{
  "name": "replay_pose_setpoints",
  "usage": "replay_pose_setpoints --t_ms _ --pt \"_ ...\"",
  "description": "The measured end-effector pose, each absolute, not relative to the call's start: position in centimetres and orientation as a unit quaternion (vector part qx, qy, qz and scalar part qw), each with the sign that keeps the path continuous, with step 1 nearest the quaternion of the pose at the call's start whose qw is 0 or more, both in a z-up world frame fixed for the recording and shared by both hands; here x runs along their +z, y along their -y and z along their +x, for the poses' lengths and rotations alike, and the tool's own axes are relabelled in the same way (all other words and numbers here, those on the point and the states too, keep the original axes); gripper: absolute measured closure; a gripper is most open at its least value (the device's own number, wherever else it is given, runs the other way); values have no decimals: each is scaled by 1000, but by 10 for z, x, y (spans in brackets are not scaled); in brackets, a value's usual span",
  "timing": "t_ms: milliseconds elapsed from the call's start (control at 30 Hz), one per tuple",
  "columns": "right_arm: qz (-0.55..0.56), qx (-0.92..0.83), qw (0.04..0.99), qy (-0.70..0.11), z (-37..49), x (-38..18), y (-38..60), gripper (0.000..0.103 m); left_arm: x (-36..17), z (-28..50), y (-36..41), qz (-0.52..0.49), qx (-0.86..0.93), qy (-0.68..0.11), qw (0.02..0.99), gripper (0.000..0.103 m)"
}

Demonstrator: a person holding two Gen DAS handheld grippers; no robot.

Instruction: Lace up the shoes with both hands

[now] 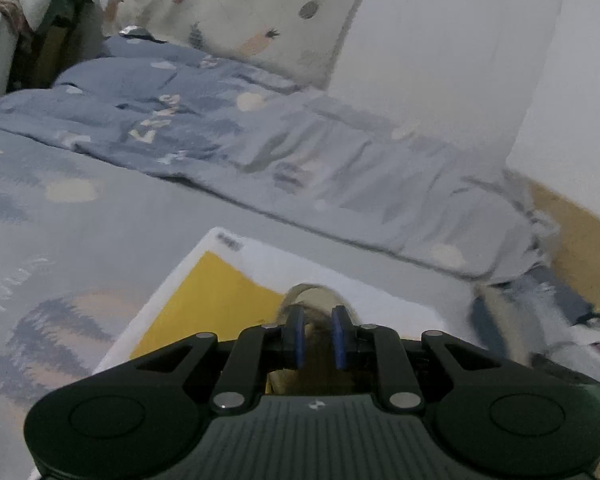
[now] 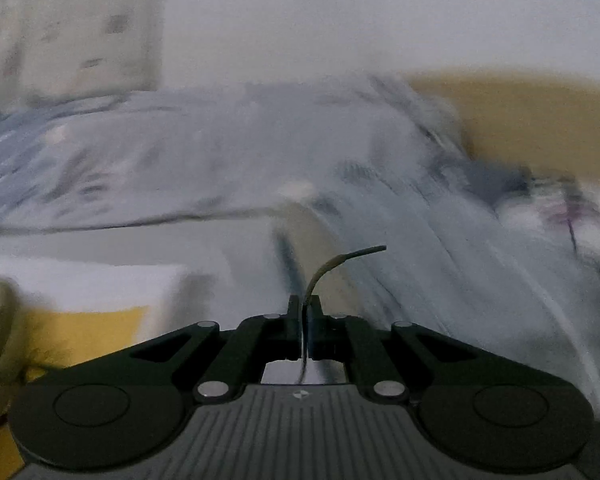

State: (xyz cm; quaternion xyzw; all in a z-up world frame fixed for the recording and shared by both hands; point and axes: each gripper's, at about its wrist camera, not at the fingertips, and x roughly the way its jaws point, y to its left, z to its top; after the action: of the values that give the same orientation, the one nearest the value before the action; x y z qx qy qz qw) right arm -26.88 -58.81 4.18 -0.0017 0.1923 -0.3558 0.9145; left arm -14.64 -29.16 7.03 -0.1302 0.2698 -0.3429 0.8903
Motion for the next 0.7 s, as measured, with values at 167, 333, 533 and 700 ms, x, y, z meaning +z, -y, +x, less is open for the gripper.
replay_pose_setpoints --t_ms 167,333,533,700 --pt "-156 -248 940 -177 -249 50 513 102 80 -158 288 -158 -422 -240 860 89" --pt "-208 -180 947 -165 -244 49 467 102 88 -172 288 -157 -472 -206 843 88" --pt "-266 -128 944 -145 -242 46 424 102 89 -177 290 -153 -496 -195 832 79" --pt "-301 -112 938 -132 -241 41 406 102 88 -180 295 -137 -498 -194 834 76"
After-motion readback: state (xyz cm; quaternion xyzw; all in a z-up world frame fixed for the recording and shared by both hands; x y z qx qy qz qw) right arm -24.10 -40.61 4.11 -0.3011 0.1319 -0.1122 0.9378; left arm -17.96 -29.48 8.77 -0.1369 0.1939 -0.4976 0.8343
